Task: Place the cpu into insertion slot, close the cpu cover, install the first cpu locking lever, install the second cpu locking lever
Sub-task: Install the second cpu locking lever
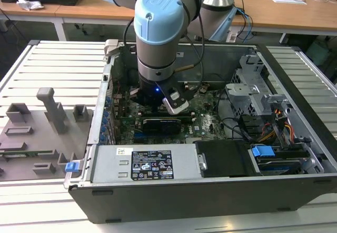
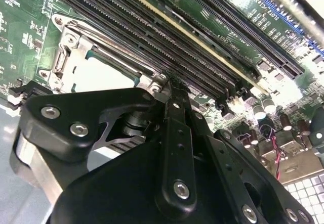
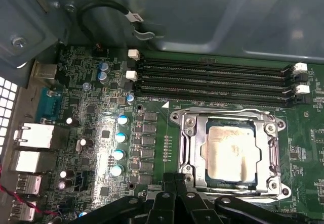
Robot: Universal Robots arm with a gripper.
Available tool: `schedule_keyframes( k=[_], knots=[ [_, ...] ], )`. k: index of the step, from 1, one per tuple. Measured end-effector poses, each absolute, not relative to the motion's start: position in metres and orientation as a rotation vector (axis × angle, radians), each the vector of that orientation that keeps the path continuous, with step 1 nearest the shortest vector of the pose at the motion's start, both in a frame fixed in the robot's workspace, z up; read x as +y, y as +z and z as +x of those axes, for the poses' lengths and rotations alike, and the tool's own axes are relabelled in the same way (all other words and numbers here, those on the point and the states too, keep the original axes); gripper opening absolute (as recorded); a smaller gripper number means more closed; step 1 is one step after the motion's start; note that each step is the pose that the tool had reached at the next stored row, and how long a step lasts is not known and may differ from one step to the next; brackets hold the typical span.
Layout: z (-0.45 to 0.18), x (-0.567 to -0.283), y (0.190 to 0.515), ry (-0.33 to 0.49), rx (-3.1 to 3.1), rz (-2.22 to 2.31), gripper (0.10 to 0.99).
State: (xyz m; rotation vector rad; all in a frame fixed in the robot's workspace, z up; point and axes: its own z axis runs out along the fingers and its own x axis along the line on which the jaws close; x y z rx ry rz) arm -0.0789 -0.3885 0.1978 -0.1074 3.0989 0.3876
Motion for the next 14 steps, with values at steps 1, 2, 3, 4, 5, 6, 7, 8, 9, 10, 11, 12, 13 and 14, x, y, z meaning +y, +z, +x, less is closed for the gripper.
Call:
schedule_keyframes(
  k=[1, 2, 3, 4, 5, 6, 7, 8, 9, 10, 11, 12, 13, 14],
  knots=[
    [-0.079, -0.388, 0.198, 0.388, 3.099, -0.107, 0.106],
    [-0.079, -0.388, 0.2, 0.39, 3.098, -0.107, 0.106],
    [-0.079, -0.388, 0.2, 0.391, 3.098, -0.107, 0.106],
    [-0.079, -0.388, 0.203, 0.391, 3.098, -0.107, 0.106],
    [-0.079, -0.388, 0.205, 0.392, 3.098, -0.107, 0.106],
    [-0.079, -0.388, 0.207, 0.391, 3.098, -0.107, 0.106],
    [-0.079, -0.388, 0.209, 0.392, 3.098, -0.107, 0.106],
    [-0.079, -0.388, 0.211, 0.391, 3.098, -0.107, 0.106],
    [-0.079, -0.388, 0.212, 0.391, 3.098, -0.107, 0.106],
    [-0.079, -0.388, 0.213, 0.391, 3.098, -0.107, 0.106],
    [-0.079, -0.388, 0.215, 0.392, 3.098, -0.107, 0.106],
    [-0.079, -0.388, 0.216, 0.391, 3.098, -0.107, 0.106],
    [-0.079, -0.388, 0.217, 0.392, 3.098, -0.107, 0.106],
    [-0.079, -0.388, 0.217, 0.392, 3.098, -0.107, 0.106]
  ],
)
